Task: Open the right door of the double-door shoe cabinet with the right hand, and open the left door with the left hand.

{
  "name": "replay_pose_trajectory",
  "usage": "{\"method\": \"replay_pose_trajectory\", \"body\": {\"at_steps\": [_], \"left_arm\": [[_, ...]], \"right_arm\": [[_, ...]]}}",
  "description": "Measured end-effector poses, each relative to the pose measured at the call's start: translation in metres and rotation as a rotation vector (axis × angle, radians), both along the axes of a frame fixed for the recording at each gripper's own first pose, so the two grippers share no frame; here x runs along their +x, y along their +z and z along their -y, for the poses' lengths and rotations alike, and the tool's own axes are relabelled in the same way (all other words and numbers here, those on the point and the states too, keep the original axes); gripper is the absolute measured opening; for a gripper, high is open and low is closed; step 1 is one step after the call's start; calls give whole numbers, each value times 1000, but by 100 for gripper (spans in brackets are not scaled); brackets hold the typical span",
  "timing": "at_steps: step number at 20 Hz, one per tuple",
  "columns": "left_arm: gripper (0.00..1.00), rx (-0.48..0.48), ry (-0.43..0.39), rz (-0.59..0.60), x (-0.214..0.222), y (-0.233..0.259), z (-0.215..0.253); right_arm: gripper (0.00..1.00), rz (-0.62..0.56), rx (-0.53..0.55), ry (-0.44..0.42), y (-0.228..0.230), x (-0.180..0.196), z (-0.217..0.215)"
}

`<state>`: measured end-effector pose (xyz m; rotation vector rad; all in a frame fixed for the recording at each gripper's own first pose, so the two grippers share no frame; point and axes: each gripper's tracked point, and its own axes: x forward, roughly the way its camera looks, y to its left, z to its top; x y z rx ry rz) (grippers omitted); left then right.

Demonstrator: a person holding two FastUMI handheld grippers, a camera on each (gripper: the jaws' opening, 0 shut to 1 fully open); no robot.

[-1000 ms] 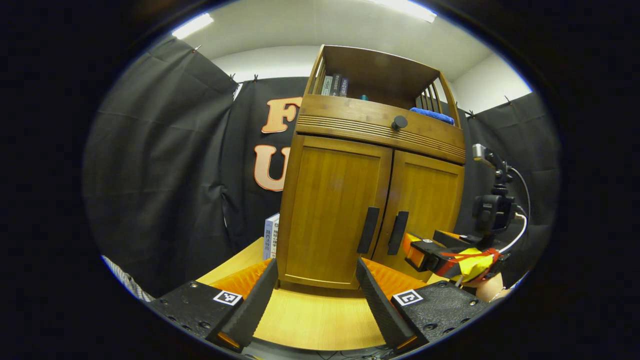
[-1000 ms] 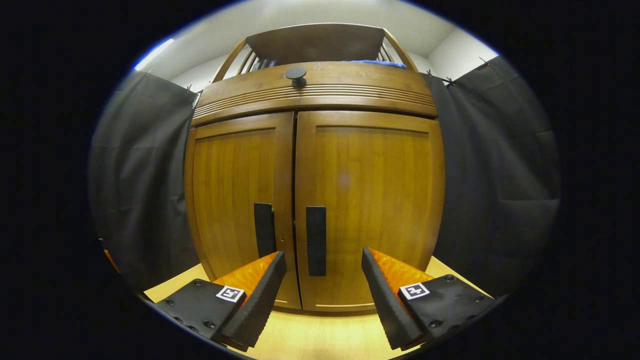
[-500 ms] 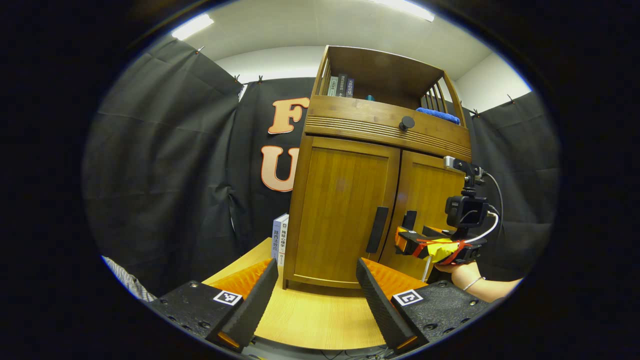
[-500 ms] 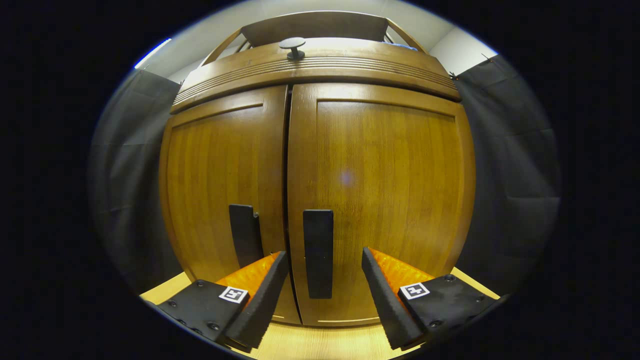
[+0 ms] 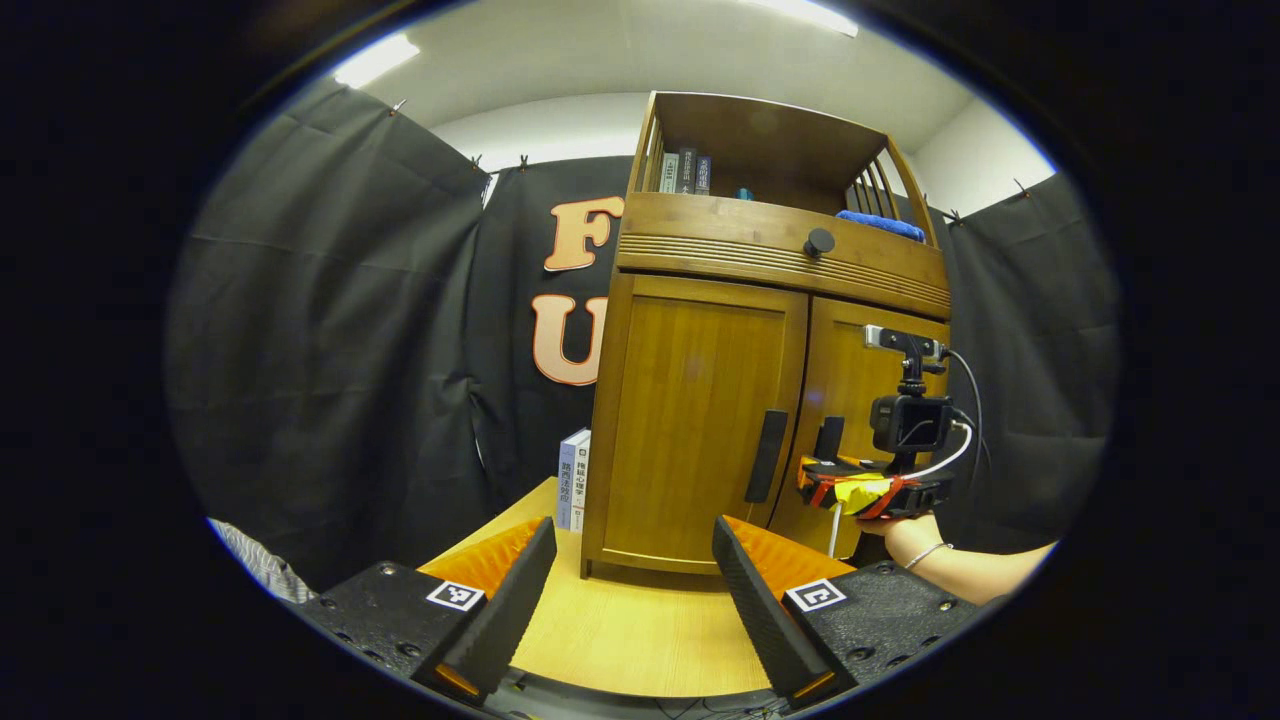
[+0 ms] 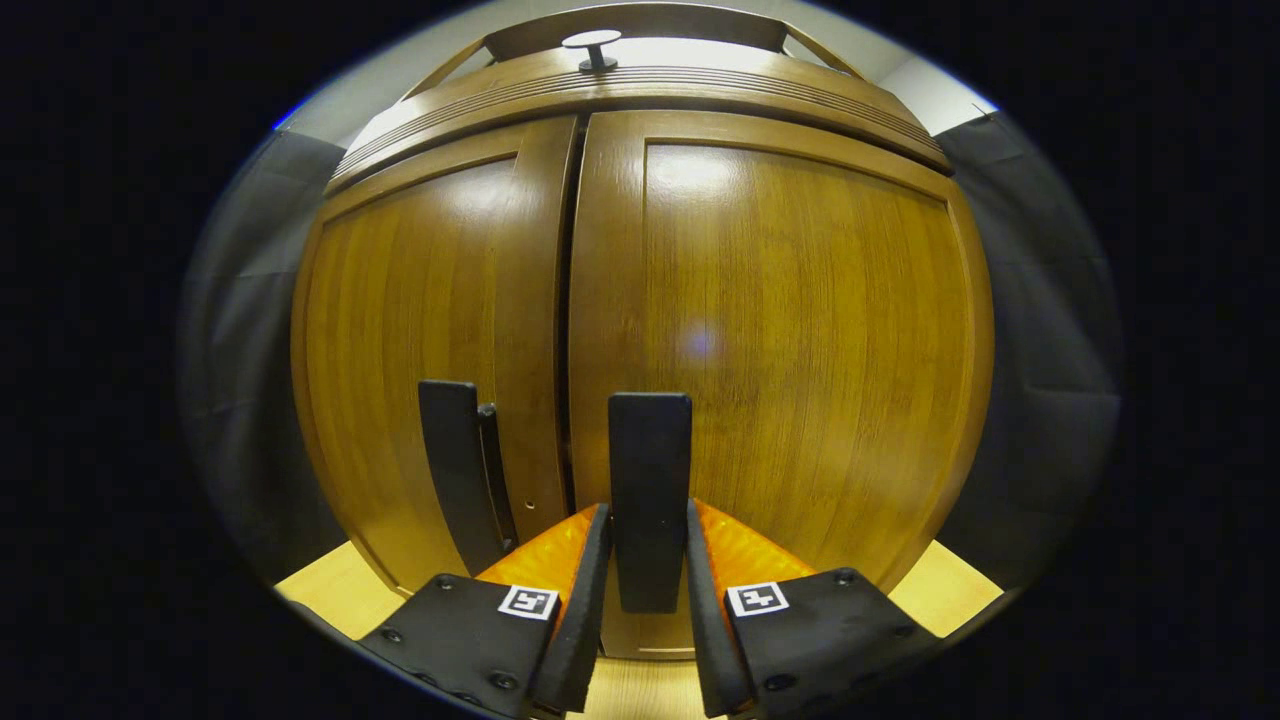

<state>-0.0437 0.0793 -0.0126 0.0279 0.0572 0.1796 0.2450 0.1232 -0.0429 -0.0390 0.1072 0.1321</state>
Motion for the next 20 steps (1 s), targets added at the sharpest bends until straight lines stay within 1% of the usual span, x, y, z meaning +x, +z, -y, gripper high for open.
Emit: {"method": "replay_pose_trajectory", "body": {"at_steps": [2, 4, 5, 6, 8, 9, 10, 11, 12, 13, 14, 15, 16, 17, 18, 19, 20], "left_arm": [[95, -2, 0, 1, -2, 0, 0], [95, -6, 0, 3, -2, 1, 1], [95, -8, -1, 4, -3, 1, 2], [92, -12, -3, 7, -4, 2, 3], [92, -17, -9, 9, -6, 2, 6], [95, -18, -11, 10, -7, 2, 7], [95, -20, -14, 11, -8, 2, 8], [95, -24, -18, 9, -8, 2, 10], [92, -29, -22, 6, -8, -1, 11], [92, -32, -26, 3, -9, -2, 13], [92, -33, -30, 0, -9, -2, 14], [95, -32, -34, 0, -10, -1, 16], [92, -34, -36, 1, -10, -2, 17], [92, -36, -38, 0, -11, -1, 19], [92, -39, -41, -3, -12, -3, 20], [92, -39, -45, -6, -12, -3, 22], [92, -37, -48, -8, -13, -4, 24]], "right_arm": [[34, 1, 13, 5, 0, 0, 0], [31, 2, 0, 7, 0, -2, -1], [43, 1, -14, 12, -1, -1, 0], [38, -3, -17, 13, -2, -5, 1], [28, -4, -1, 19, -2, -16, 4], [28, -1, -3, 26, -1, -24, 6], [25, -1, -5, 32, -2, -31, 8], [32, -3, -3, 41, -3, -40, 11], [28, -6, -4, 46, -3, -50, 15], [32, -8, -1, 47, -3, -59, 21], [28, -11, 7, 45, -3, -66, 24], [32, -15, 15, 43, -4, -70, 26], [28, -20, 20, 43, -4, -76, 28], [29, -25, 22, 44, -4, -82, 32], [24, -29, 23, 45, -4, -88, 36], [24, -34, 25, 45, -3, -94, 40], [28, -35, 26, 44, -3, -98, 43]]}}
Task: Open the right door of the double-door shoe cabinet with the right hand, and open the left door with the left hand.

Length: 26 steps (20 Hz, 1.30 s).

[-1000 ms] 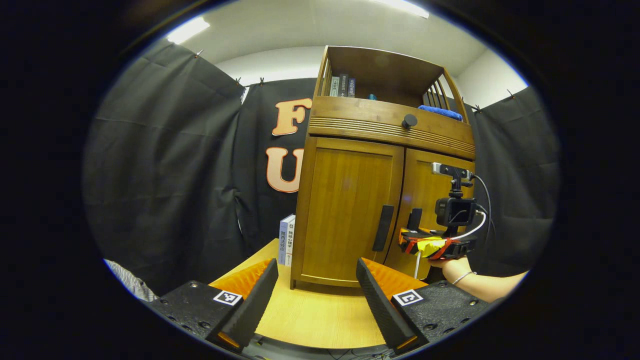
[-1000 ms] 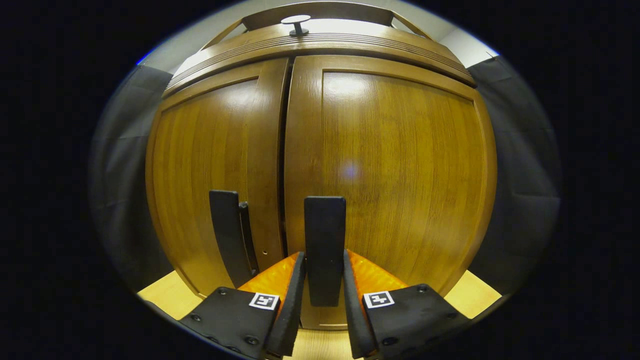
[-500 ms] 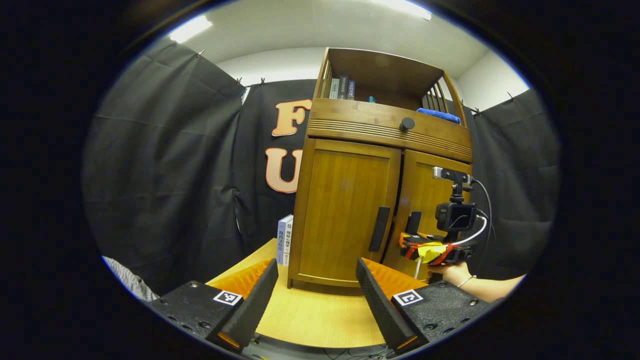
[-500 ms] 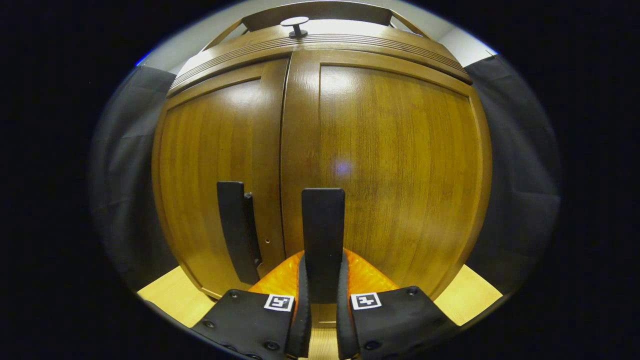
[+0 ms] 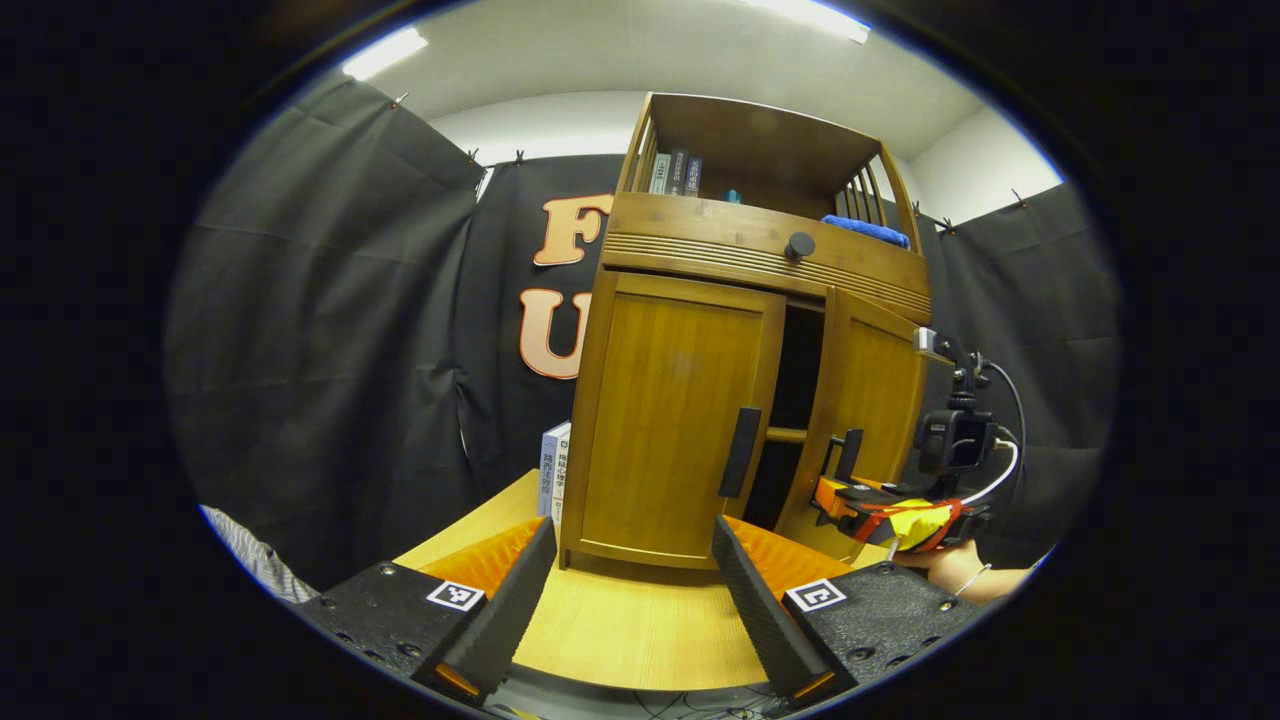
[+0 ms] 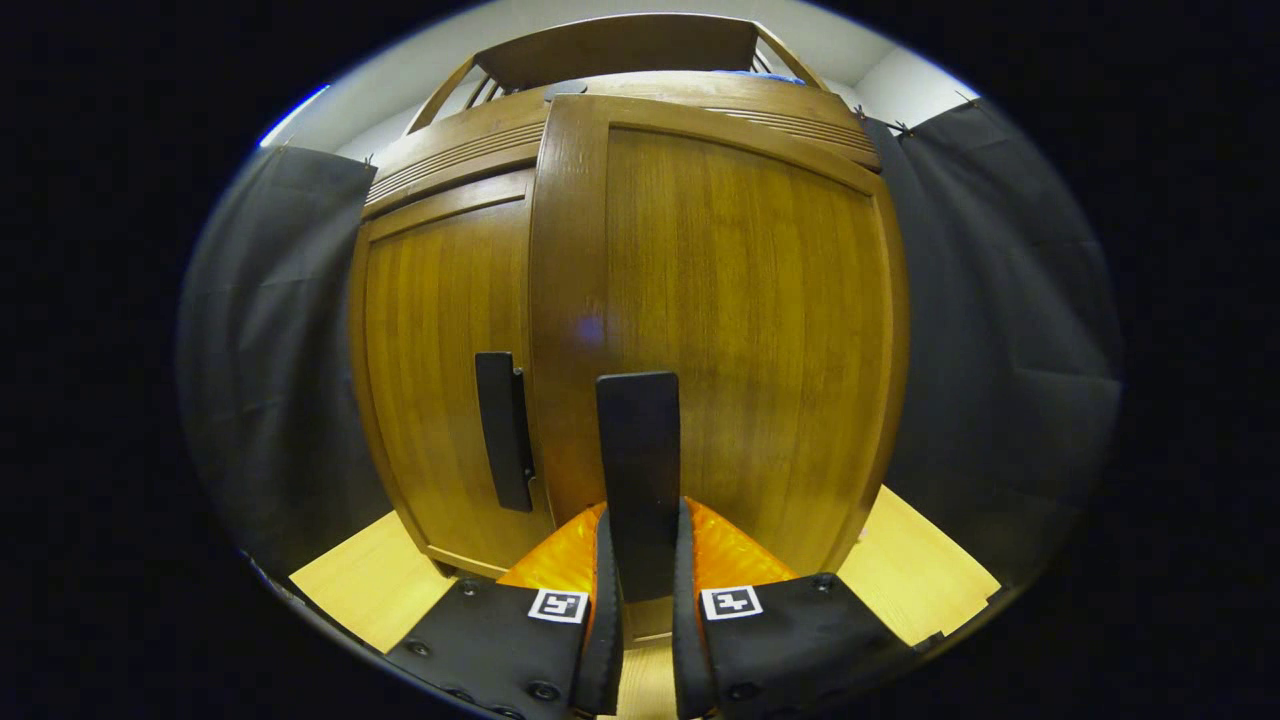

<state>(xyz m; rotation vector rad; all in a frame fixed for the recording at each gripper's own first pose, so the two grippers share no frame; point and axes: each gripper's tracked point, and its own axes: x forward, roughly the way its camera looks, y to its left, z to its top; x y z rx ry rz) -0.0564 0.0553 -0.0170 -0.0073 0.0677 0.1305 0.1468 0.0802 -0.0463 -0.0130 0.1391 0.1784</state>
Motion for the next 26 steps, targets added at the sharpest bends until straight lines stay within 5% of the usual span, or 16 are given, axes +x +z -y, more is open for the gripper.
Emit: {"method": "replay_pose_trajectory", "body": {"at_steps": [15, 18, 19, 26], "left_arm": [[92, -1, -85, -7, 36, -2, 14], [95, 2, -103, -14, 46, -7, 11], [95, 2, -110, -15, 49, -8, 11], [95, 3, -160, -26, 73, -12, 17]], "right_arm": [[24, -26, 17, -19, 4, -62, 59], [31, -35, 31, -37, 7, -77, 78], [17, -36, 18, -43, 6, -79, 83], [15, -34, -15, -117, 8, -99, 128]]}}
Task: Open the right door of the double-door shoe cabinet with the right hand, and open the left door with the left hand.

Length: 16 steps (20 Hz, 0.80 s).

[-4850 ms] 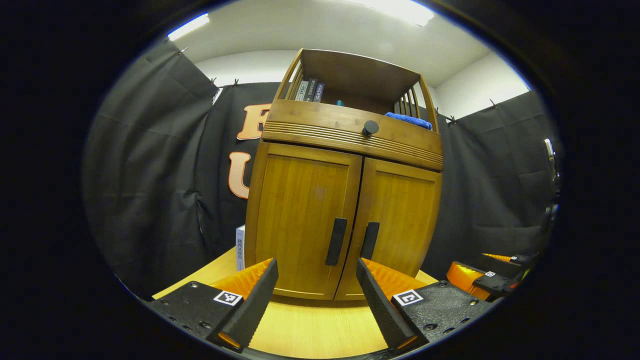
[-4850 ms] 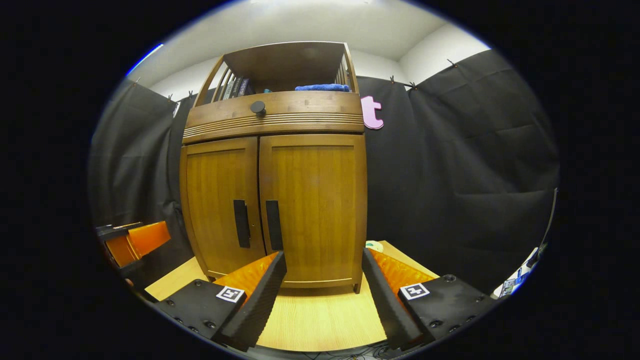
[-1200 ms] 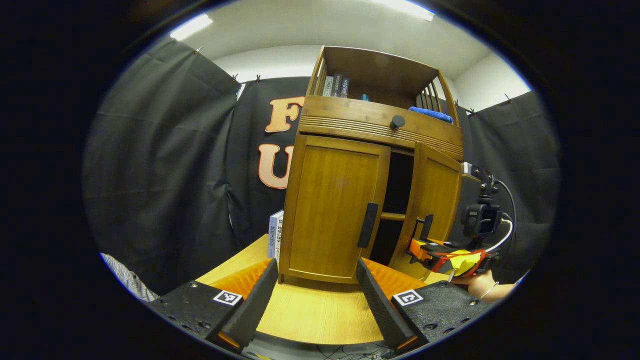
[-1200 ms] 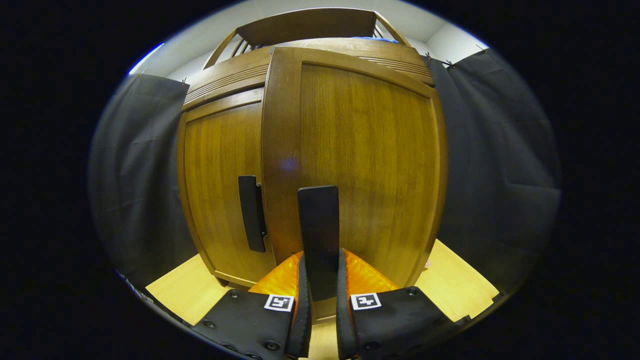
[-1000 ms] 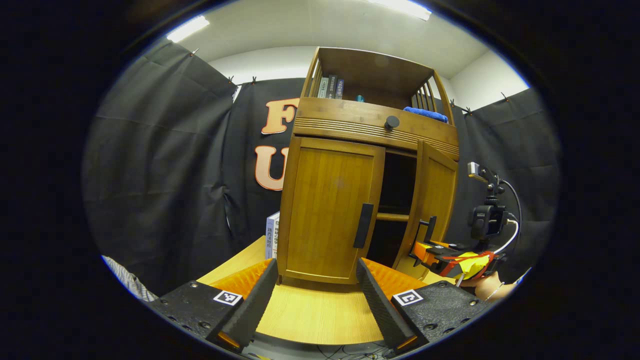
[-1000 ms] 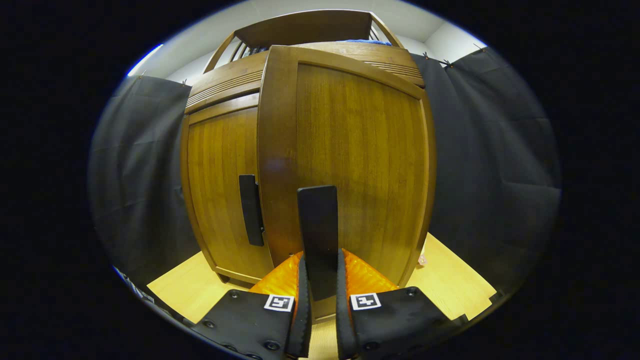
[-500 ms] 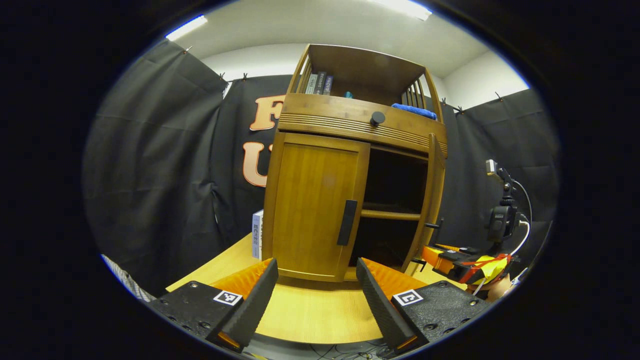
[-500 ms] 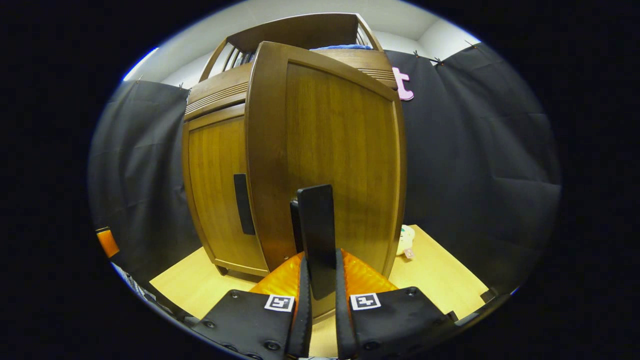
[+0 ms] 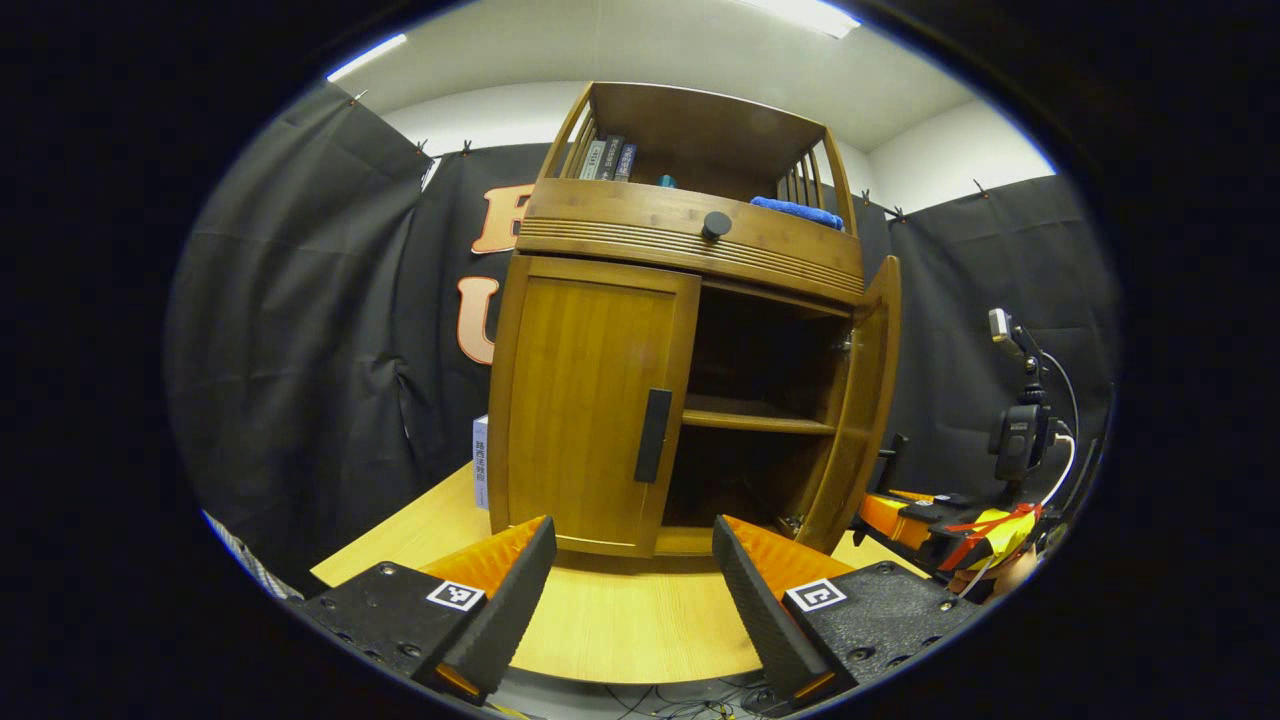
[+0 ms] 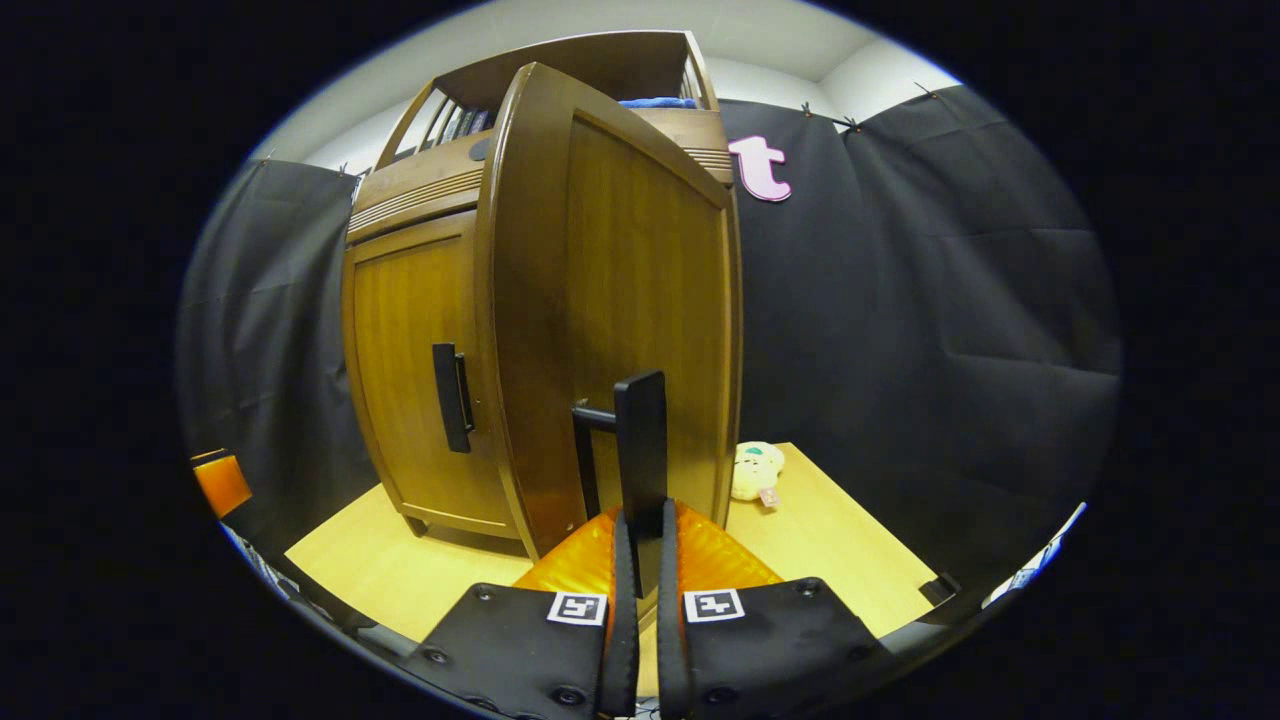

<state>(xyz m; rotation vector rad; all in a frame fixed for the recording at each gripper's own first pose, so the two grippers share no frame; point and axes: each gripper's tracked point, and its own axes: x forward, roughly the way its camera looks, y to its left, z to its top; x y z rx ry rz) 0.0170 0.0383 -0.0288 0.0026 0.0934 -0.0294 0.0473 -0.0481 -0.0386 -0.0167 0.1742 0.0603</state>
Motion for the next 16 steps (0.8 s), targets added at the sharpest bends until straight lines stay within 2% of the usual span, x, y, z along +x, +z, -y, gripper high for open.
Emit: {"method": "replay_pose_trajectory", "body": {"at_steps": [5, 6, 7, 8, 10, 14, 15, 16], "left_arm": [[95, 11, -35, 0, 8, 2, 0], [92, 11, -40, 1, 6, 1, -2], [92, 10, -45, 1, 7, 1, -1], [92, 11, -51, -1, 8, 2, -1], [92, 17, -55, 0, 12, 2, -1], [98, 27, -51, 16, 22, 7, 1], [95, 28, -46, 19, 26, 7, 0], [95, 28, -43, 21, 27, 7, -1]], "right_arm": [[14, -11, -5, -48, -1, -5, 35], [14, -13, -4, -57, -2, -7, 41], [3, -14, -3, -60, -1, -8, 45], [8, -13, -2, -59, 0, -11, 47], [8, -13, 0, -50, 1, -12, 49], [8, -9, -6, -33, 1, -17, 58], [8, -9, -3, -32, 2, -17, 61], [12, -8, -1, -33, 3, -18, 64]]}}
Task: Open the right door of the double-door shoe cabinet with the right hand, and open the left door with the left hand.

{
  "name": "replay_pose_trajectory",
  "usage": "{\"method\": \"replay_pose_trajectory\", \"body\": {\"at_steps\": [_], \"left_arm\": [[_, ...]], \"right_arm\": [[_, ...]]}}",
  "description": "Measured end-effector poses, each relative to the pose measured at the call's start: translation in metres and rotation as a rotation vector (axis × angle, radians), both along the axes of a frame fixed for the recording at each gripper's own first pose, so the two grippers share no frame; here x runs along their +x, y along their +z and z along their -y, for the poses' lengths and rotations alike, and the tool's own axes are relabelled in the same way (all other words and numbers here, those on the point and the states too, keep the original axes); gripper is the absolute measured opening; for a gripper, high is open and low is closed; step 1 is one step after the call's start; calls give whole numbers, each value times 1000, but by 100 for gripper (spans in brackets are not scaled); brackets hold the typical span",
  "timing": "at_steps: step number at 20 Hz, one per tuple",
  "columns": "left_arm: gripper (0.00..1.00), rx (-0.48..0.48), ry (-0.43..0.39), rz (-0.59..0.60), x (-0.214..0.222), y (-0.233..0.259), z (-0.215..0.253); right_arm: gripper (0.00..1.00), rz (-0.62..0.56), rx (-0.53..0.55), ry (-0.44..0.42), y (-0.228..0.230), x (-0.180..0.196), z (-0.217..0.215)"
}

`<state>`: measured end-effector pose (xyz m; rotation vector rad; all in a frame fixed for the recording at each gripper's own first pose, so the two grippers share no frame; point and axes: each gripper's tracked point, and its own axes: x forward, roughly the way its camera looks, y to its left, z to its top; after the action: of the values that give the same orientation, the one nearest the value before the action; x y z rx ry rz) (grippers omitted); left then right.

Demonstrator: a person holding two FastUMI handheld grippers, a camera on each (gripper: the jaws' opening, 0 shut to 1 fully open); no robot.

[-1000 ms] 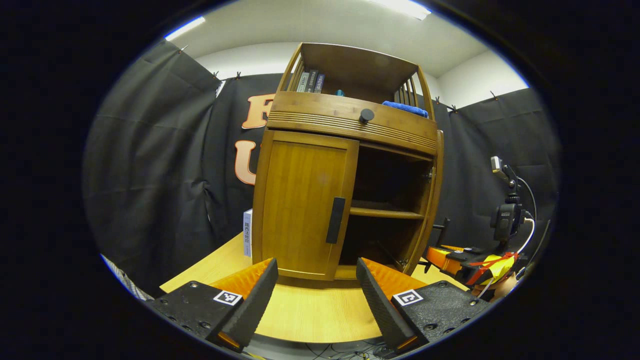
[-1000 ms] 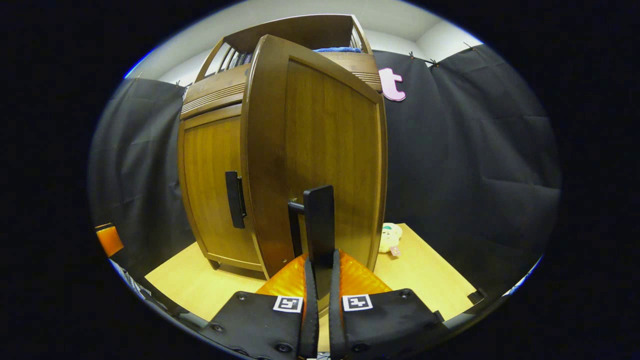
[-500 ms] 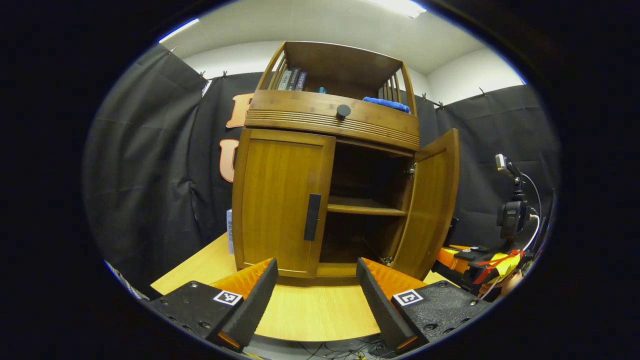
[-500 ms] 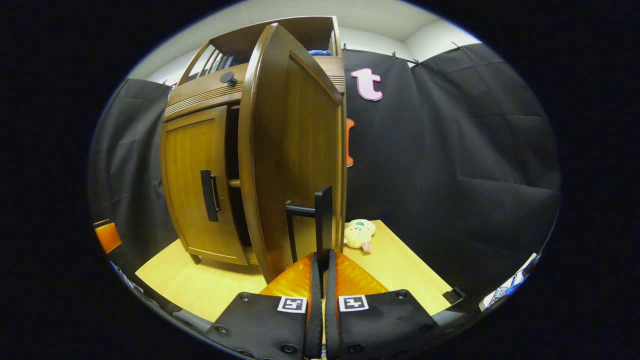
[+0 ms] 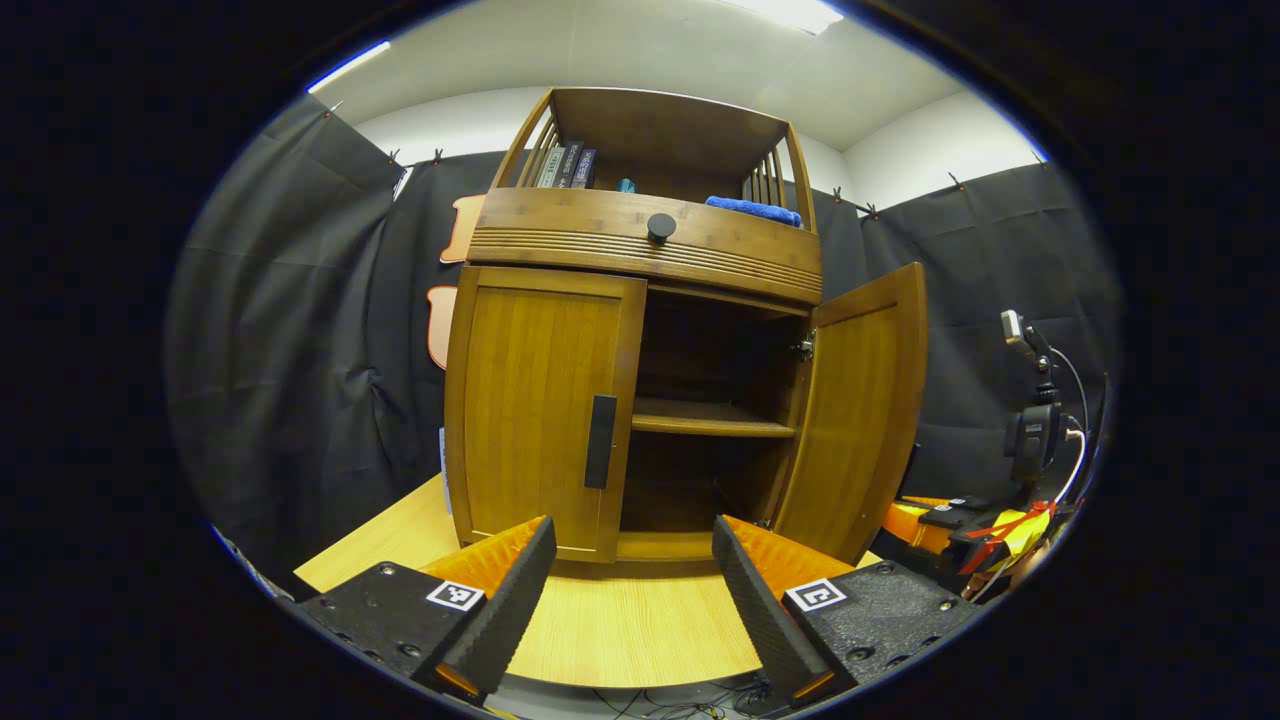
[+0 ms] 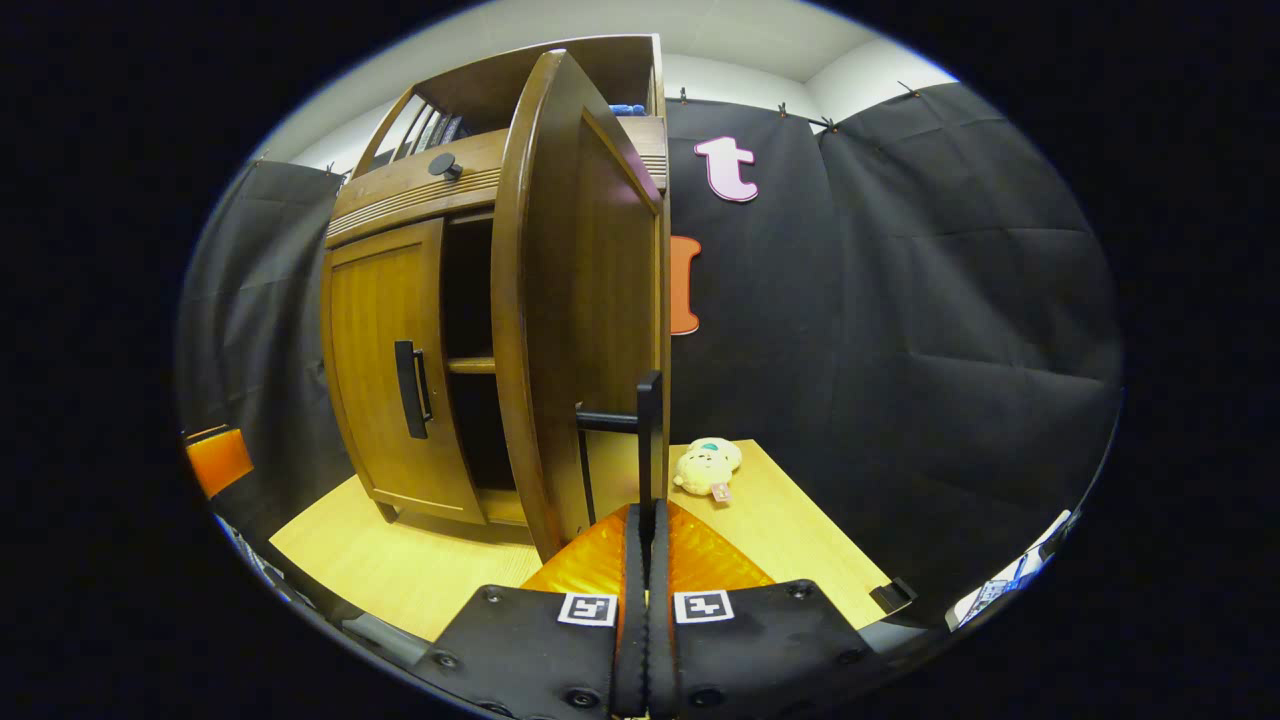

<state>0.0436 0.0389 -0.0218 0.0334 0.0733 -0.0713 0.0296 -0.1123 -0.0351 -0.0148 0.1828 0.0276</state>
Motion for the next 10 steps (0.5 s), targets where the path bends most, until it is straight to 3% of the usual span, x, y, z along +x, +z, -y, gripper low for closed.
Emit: {"method": "replay_pose_trajectory", "body": {"at_steps": [2, 3, 7, 10], "left_arm": [[98, 4, 5, 2, 1, 1, 4], [95, 11, 9, 0, 2, 1, 5], [92, 17, 18, -11, 8, -1, 11], [95, 23, 30, -6, 15, 0, 14]], "right_arm": [[8, 2, -8, 0, 1, -2, 8], [12, 4, -15, 2, 2, -3, 12], [8, 6, -13, -2, 5, -2, 31], [7, 8, -10, -7, 9, -2, 41]]}}
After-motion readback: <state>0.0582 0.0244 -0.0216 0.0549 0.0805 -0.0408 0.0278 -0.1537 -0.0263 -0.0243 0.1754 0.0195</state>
